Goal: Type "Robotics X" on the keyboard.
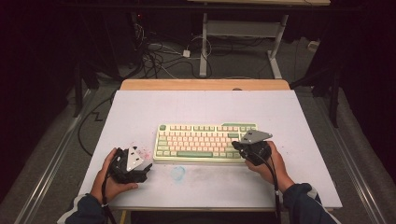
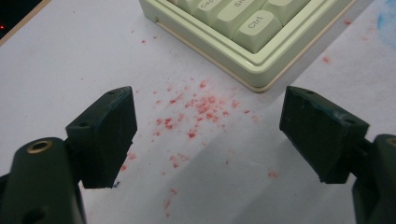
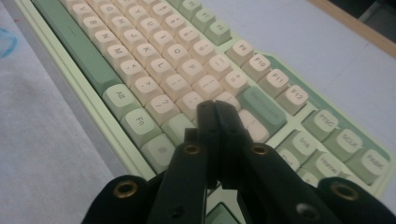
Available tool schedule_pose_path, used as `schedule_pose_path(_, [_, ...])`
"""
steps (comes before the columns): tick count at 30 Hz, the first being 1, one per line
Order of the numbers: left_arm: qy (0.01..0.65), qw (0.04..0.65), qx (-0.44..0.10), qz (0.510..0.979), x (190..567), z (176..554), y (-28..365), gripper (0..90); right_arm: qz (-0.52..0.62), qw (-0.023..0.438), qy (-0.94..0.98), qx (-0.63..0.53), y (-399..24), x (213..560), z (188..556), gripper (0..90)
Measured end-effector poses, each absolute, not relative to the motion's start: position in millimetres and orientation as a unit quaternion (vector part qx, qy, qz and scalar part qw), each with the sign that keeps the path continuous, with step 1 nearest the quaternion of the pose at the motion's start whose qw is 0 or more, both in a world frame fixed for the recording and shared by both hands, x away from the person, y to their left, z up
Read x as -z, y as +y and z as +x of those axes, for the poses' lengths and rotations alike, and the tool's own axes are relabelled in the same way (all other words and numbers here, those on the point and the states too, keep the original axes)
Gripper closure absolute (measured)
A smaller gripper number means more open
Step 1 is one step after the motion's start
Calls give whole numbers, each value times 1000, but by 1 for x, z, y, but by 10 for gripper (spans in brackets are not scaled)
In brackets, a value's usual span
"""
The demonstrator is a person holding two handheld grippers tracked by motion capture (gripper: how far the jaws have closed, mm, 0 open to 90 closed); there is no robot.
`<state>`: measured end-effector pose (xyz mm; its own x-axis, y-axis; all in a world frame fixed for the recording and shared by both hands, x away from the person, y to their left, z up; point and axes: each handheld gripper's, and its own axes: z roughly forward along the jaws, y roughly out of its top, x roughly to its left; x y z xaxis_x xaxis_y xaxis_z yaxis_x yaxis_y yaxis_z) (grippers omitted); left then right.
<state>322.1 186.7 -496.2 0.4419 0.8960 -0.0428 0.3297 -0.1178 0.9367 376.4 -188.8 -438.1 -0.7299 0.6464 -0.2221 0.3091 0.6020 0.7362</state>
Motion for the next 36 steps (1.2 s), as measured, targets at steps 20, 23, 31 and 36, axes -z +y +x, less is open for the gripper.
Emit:
schedule_pose_path(20, [472,500,-245,684,488,322,194,660,284,230,863,-349,-191,457,378,900])
schedule_pose_path(23, [476,499,-248,680,487,324,193,810,284,231,861,-352,-192,458,378,900])
schedule_pose_path(31, [479,499,-219,688,476,336,185,869,282,239,858,-356,-192,460,376,900])
schedule_pose_path(36, [480,499,-215,689,470,344,176,869,283,239,857,-357,-192,460,375,900])
